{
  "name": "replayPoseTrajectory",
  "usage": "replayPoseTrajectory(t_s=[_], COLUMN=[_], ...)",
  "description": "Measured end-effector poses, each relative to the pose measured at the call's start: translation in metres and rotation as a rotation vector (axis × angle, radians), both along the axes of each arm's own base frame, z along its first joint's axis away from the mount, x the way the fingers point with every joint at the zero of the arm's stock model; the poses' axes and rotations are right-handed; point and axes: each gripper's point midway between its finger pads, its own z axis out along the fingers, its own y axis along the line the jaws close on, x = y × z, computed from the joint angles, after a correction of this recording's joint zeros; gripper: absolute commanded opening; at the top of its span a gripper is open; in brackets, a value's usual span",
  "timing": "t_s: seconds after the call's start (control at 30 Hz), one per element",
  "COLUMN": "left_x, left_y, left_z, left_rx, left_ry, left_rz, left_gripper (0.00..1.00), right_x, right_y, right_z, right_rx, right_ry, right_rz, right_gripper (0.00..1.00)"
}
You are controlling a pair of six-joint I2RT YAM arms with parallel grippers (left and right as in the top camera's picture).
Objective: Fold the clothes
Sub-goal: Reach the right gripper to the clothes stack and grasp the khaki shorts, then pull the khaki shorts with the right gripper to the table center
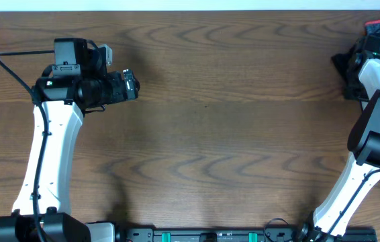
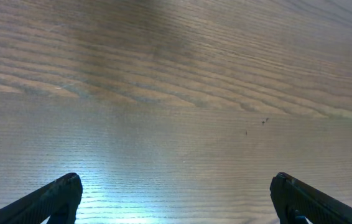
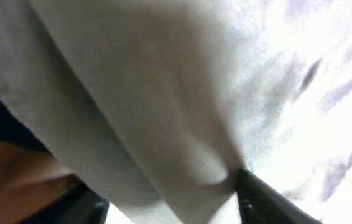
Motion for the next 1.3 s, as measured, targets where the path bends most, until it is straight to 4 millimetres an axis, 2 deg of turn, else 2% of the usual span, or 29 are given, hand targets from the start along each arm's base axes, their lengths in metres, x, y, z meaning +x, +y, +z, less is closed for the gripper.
replayPoseTrajectory(t_s=[0.03, 0.07, 0.2, 0.27, 0.43, 0.57, 0.7, 0.77, 0.8, 0.87, 0.93, 1.03, 1.17, 1.27, 1.3], left_x=[0.0, 0.0, 0.0, 0.0, 0.0, 0.0, 0.0, 0.0, 0.0, 0.0, 0.0, -0.004, -0.011, -0.018, -0.021], left_y=[0.0, 0.0, 0.0, 0.0, 0.0, 0.0, 0.0, 0.0, 0.0, 0.0, 0.001, 0.005, 0.019, 0.03, 0.034], left_z=[0.0, 0.0, 0.0, 0.0, 0.0, 0.0, 0.0, 0.0, 0.001, 0.003, 0.01, 0.026, 0.056, 0.076, 0.082], left_rx=[0.0, 0.0, 0.0, 0.0, 0.0, 0.0, 0.0, 0.0, 0.0, 0.001, 0.001, 0.004, 0.012, 0.021, 0.024], left_ry=[0.0, 0.0, 0.0, 0.0, 0.0, 0.0, 0.0, -0.002, -0.002, -0.012, -0.033, -0.081, -0.174, -0.237, -0.256], left_rz=[0.0, 0.0, 0.0, 0.0, 0.0, 0.0, 0.0, 0.0, 0.0, 0.0, 0.003, 0.015, 0.055, 0.088, 0.101], left_gripper=[0.98, 0.98, 0.98, 0.98, 0.98, 0.98, 0.98, 0.98, 0.98, 0.98, 0.98, 0.98, 0.98, 0.98, 0.98], right_x=[-0.001, -0.002, -0.004, -0.004, 0.0, 0.008, 0.018, 0.024, 0.025, 0.03, 0.037, 0.052, 0.068, 0.076, 0.077], right_y=[0.0, 0.0, -0.001, -0.001, -0.001, 0.003, 0.013, 0.028, 0.033, 0.054, 0.086, 0.143, 0.232, 0.296, 0.324], right_z=[0.0, 0.001, 0.001, 0.002, 0.019, 0.05, 0.103, 0.14, 0.15, 0.177, 0.201, 0.213, 0.193, 0.162, 0.146], right_rx=[-0.004, -0.005, -0.012, -0.015, -0.016, 0.01, 0.056, 0.109, 0.122, 0.172, 0.233, 0.327, 0.456, 0.527, 0.554], right_ry=[-0.003, -0.003, -0.03, -0.043, -0.099, -0.192, -0.342, -0.446, -0.472, -0.545, -0.607, -0.636, -0.578, -0.499, -0.463], right_rz=[-0.012, -0.018, -0.067, -0.081, -0.099, -0.092, -0.059, -0.011, 0.004, 0.062, 0.144, 0.273, 0.447, 0.561, 0.607], right_gripper=[0.16, 0.12, 0.08, 0.01, 0.01, 0.01, 0.01, 0.01, 0.01, 0.01, 0.01, 0.01, 0.01, 0.01, 0.01])
